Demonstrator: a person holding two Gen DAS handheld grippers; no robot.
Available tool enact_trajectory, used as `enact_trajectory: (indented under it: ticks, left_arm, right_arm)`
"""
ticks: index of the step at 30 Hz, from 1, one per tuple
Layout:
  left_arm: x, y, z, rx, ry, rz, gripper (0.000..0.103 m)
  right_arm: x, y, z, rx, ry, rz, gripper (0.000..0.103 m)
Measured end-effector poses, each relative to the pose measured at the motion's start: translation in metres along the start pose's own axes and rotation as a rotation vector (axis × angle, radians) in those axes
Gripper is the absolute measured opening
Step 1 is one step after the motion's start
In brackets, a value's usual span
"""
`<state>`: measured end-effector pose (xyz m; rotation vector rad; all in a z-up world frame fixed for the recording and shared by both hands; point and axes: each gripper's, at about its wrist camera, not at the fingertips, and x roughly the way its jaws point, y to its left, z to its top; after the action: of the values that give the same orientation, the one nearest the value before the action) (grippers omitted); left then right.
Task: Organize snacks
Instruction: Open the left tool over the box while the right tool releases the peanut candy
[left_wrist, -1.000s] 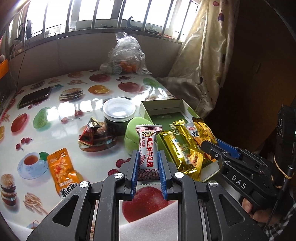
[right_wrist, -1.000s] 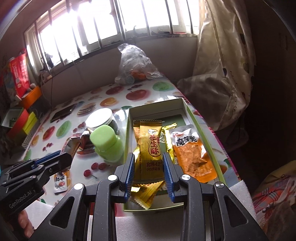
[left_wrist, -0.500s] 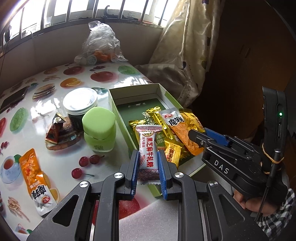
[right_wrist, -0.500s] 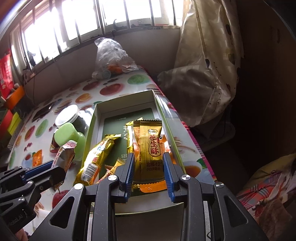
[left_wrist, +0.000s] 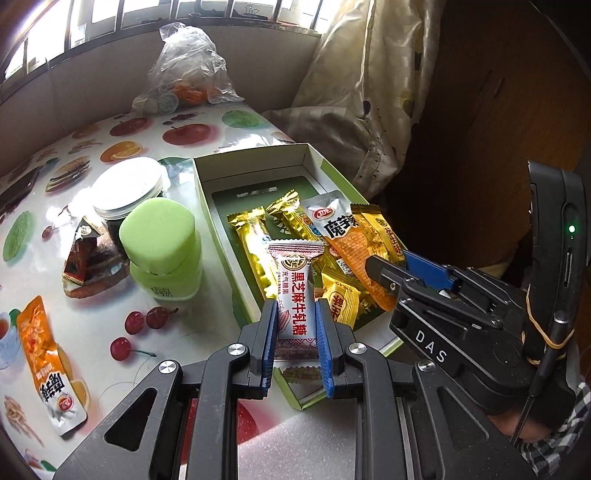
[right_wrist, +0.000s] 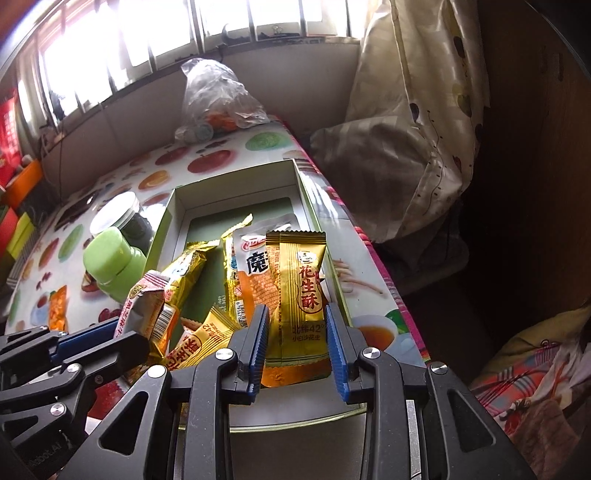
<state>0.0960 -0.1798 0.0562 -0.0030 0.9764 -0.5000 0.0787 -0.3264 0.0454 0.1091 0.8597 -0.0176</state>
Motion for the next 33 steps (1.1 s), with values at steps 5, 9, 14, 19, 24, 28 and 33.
enact_trajectory:
  ticks: [5,9,14,19,24,28,33]
  left_arm:
    - [0.009,0.001,0.004,-0.012,0.015,0.002,0.021]
    - [0.013,0.002,0.009,-0.017,0.02,0.004,0.021]
    - [0.02,0.004,0.016,-0.026,0.029,-0.006,0.021]
    - [0.025,0.007,0.023,-0.032,0.043,-0.011,0.021]
    - [0.027,0.011,0.026,-0.04,0.048,-0.016,0.021]
    - [0.026,0.014,0.028,-0.051,0.045,-0.018,0.026]
    - [0.021,0.017,0.03,-0.052,0.04,-0.033,0.037]
  right_arm:
    - [0.007,0.002,0.003,-0.017,0.009,0.011,0.029]
    - [0.013,0.002,0.007,-0.023,0.018,0.017,0.029]
    - [0.02,0.004,0.015,-0.037,0.025,0.018,0.029]
    - [0.029,0.006,0.023,-0.044,0.033,0.018,0.029]
    - [0.033,0.007,0.028,-0.045,0.036,0.021,0.029]
    - [0.035,0.008,0.029,-0.048,0.037,0.018,0.031]
    - [0.034,0.008,0.028,-0.033,0.041,0.021,0.034]
